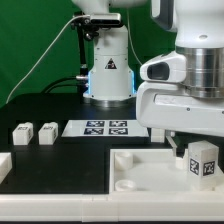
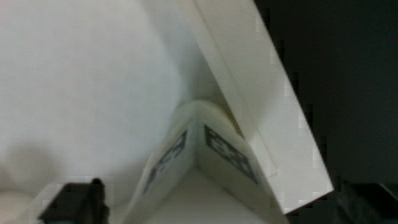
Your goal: Assemble one leg
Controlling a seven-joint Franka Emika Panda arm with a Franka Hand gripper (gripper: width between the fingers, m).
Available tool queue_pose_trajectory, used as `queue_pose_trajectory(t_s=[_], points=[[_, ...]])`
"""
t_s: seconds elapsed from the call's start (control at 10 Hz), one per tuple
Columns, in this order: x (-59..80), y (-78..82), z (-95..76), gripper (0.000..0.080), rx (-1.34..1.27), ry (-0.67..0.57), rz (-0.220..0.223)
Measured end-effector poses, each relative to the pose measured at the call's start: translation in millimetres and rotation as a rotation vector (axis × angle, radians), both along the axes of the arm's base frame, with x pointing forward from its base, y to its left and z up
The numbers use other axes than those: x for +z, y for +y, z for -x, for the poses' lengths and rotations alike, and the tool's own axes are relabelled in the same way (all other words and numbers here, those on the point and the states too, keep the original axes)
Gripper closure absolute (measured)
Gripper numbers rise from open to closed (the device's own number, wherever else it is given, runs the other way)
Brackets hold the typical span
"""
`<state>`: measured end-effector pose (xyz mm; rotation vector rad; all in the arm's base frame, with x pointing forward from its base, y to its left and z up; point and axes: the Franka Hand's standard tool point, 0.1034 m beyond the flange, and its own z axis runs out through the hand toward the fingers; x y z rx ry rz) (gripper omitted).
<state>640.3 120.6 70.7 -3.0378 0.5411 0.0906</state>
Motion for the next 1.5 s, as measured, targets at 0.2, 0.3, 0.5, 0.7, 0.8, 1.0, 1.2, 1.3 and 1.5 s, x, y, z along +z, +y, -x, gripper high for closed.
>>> queue_pose_trajectory(t_s=[0.2,0.3,0.5,0.7,0.8,1.0,1.2,1.3,1.5], points=[[1.1,-0.9,-0.4,0.0150,0.220,-0.011,-0.009],[1.1,-2.2,-0.5,0.0150,0.362,-0.019,-0.005],[1.0,-4.0,-0.7,0.0150,0.529,-0.028,-0.008],[0.6,-4.2,-0.4,0.0260,0.526,-0.027,-0.008],[0.6,-4.3,-0.3,0.0397,0.526,-0.027,-0.008],[0.5,-4.4,-0.2,0.0509,0.526,-0.027,-0.008],[0.5,-4.4,-0.2,0.0509,0.509,-0.026,-0.008],[0.4,-4.4,-0.3,0.0509,0.503,-0.026,-0.007],[0.4,-2.8,0.3,0.0509,0.145,-0.018,0.018]])
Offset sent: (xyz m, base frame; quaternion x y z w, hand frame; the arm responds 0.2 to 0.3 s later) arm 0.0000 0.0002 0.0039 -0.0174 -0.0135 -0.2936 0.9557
